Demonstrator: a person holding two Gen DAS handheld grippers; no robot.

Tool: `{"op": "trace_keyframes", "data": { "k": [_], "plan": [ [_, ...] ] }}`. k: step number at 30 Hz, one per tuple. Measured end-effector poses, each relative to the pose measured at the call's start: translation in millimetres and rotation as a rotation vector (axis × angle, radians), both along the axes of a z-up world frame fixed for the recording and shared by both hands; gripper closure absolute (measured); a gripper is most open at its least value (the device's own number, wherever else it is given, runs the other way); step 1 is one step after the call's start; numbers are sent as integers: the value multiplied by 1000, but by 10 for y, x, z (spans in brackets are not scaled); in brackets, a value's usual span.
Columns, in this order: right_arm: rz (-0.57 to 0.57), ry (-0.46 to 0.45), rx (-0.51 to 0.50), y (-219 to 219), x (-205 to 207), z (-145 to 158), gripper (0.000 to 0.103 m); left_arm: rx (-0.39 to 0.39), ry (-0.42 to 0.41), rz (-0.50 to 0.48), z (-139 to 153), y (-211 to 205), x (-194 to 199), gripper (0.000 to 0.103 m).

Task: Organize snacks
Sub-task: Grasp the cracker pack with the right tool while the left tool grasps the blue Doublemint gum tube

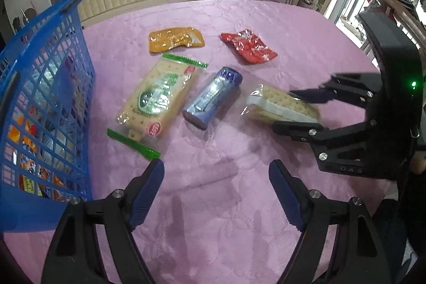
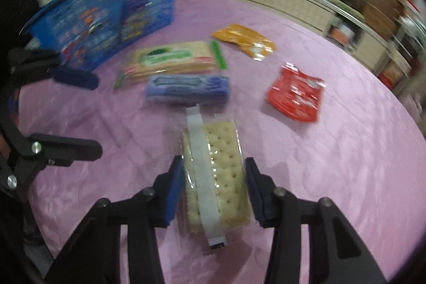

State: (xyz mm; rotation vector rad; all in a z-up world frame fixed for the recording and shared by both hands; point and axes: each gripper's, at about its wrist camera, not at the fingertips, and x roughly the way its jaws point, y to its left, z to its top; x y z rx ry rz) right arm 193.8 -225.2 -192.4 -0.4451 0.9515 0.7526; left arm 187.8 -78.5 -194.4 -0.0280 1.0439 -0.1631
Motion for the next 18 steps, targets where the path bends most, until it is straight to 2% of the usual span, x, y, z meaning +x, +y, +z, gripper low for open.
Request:
{"op": "trace_keyframes", "data": {
  "k": [3, 7, 11, 18],
  "plan": [
    [-159, 34, 91, -186, -29, 139, 54, 4, -5, -8, 34, -12, 34, 24],
    [-338, 43, 146, -380, -80, 177, 54, 15, -19, -16, 89, -32, 102, 24],
    [-430, 56, 156, -475, -91, 93, 54, 14, -29, -35, 98, -64, 212, 24],
    [-482, 34, 170, -451, 1, 26, 54, 67, -16, -72, -44, -182, 435, 24]
  ]
}}
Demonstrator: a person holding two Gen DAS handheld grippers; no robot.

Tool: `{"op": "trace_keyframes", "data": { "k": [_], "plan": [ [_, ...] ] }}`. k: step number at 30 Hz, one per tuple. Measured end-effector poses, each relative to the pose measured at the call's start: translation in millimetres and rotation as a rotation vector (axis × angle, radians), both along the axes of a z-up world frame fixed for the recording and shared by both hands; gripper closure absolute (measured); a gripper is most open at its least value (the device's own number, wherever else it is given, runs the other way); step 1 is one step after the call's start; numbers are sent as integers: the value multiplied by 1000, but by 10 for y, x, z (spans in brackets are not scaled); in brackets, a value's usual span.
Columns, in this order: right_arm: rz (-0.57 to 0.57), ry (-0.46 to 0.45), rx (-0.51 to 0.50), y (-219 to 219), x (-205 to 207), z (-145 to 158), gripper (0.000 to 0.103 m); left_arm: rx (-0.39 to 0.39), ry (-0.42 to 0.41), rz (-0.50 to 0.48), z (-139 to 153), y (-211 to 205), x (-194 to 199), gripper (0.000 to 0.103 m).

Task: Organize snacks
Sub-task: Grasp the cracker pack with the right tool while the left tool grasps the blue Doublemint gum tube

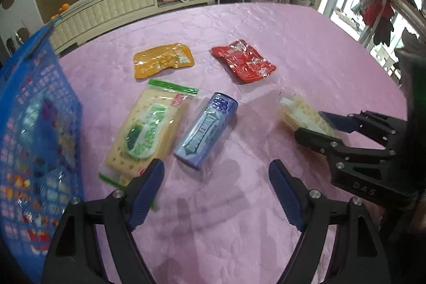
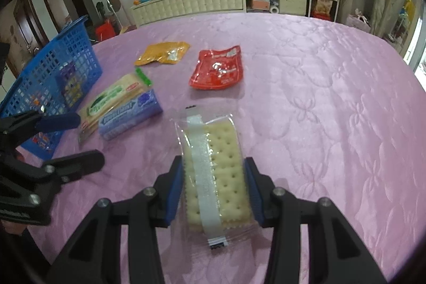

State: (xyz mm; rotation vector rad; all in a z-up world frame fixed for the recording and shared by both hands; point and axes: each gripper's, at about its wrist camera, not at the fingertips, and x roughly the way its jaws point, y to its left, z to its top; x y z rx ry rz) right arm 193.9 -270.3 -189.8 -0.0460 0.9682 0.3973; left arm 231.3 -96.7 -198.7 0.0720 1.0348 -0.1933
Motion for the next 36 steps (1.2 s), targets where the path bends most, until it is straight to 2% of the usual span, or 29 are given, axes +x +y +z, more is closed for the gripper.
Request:
{"op": "trace_keyframes", "data": {
  "k": [4, 7, 10, 14, 15, 16, 19, 20, 22, 31, 36],
  "plan": [
    [-16, -15, -10, -28, 49, -10, 54, 23, 4, -11, -93, -20, 155, 24],
    [-40, 6, 46, -120, 76, -16, 54, 19, -7, -17, -127, 0, 260, 24],
    [-50, 7, 56, -142, 89, -21, 54, 12, -15, -33, -153, -24, 359, 24],
    [-44, 1, 53, -132, 80, -23, 54, 57, -8, -57, -172, -130, 450, 25],
    [-44, 0, 55, -132, 79, -20, 54, 63, -2, -63, -181, -156, 464, 30],
    [-44, 0, 57, -136, 81, -21, 54, 56, 14, -75, -192, -179, 458, 40],
    [-46, -1, 61, -151, 78, -22, 54, 24, 39, -67, -213, -161, 476, 57],
    [-49, -2, 62, -160, 76, -23, 54, 27, 41, -60, -210, -154, 472, 60],
    [-52, -1, 67, -172, 76, -20, 54, 21, 50, -49, -205, -128, 456, 73],
    [-50, -8, 42, -128, 60, -17, 54, 19, 54, -3, -207, -83, 298, 75],
    [-37, -1, 39, -48, 6, 16, 54, 15, 57, 12, -155, -67, 67, 75]
  ]
}}
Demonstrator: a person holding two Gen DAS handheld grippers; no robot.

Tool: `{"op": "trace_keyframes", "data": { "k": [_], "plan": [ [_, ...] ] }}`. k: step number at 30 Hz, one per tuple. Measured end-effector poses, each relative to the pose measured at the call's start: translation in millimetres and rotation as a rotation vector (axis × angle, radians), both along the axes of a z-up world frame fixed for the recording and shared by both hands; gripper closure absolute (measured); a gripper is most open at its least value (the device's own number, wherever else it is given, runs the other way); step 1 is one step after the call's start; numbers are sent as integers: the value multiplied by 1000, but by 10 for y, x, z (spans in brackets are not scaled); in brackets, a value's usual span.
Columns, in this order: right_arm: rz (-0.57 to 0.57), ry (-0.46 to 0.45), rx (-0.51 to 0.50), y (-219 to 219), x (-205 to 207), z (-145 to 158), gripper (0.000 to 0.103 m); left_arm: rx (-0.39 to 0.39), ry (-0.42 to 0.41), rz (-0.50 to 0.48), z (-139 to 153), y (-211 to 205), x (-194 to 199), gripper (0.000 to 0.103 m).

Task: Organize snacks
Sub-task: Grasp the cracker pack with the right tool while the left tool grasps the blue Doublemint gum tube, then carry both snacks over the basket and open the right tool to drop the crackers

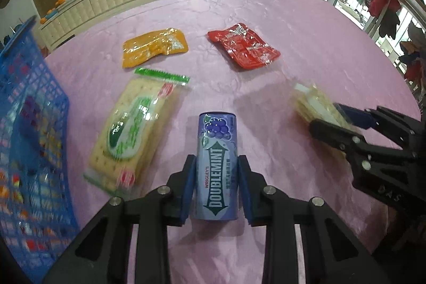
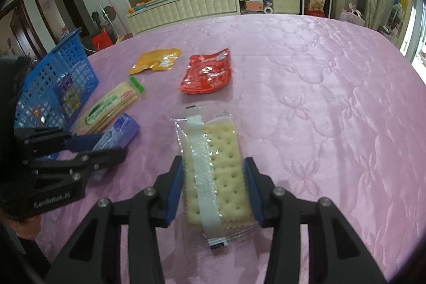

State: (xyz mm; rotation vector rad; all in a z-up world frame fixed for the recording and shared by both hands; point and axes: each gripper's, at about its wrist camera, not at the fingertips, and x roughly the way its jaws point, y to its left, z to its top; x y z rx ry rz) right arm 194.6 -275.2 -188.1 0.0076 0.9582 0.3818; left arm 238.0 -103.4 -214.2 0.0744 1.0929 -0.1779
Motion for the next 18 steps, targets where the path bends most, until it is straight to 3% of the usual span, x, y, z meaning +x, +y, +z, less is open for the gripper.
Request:
{"op": "trace_keyframes", "data": {
  "k": [18],
  "plan": [
    [71, -89, 43, 296, -679, 908, 54, -38, -155, 99, 906, 316, -848, 75]
  ]
}}
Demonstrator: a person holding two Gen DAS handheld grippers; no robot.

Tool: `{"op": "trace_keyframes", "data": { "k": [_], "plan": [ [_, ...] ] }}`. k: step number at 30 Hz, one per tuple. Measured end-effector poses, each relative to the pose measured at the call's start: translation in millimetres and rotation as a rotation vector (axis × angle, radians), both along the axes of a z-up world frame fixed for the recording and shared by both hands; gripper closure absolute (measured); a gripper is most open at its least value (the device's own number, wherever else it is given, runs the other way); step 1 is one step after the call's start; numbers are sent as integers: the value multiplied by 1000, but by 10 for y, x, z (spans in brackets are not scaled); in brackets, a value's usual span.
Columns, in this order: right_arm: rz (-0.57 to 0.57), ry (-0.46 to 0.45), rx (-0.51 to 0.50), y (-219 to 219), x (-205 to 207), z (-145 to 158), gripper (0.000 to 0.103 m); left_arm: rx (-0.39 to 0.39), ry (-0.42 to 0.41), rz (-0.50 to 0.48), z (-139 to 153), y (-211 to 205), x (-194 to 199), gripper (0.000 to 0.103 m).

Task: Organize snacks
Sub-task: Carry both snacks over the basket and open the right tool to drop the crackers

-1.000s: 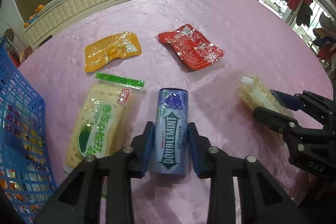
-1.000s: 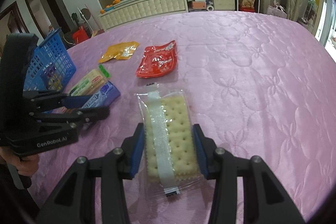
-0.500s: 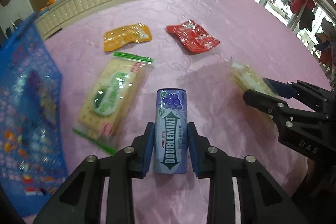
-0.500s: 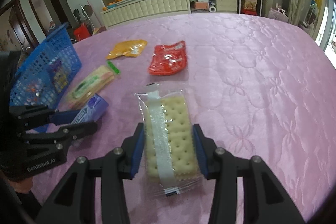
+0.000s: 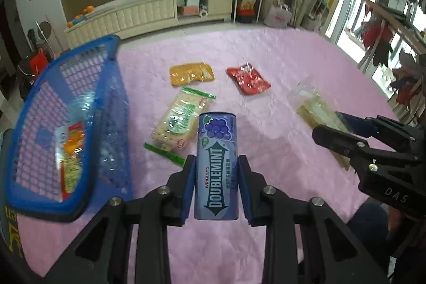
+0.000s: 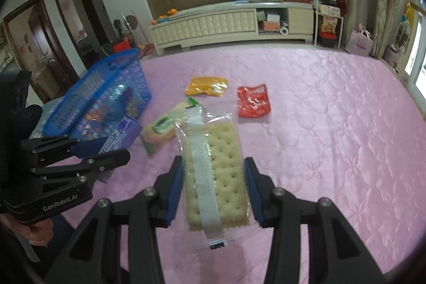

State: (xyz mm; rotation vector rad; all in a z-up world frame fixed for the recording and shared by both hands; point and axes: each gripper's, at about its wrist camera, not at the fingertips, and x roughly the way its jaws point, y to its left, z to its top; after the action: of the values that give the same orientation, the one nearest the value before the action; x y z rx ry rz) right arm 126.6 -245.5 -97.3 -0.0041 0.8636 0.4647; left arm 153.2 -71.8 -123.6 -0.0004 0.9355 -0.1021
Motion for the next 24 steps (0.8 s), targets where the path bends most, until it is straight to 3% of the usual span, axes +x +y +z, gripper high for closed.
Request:
{"op": "trace_keyframes", "data": {
  "k": [8, 24],
  "plan": [
    [37, -65, 7, 258, -246, 395, 54, -37, -111, 10, 412, 173, -399, 75],
    [172, -154, 3, 1102, -289, 938, 54, -3, -183, 88, 836, 1043, -736, 75]
  ]
}}
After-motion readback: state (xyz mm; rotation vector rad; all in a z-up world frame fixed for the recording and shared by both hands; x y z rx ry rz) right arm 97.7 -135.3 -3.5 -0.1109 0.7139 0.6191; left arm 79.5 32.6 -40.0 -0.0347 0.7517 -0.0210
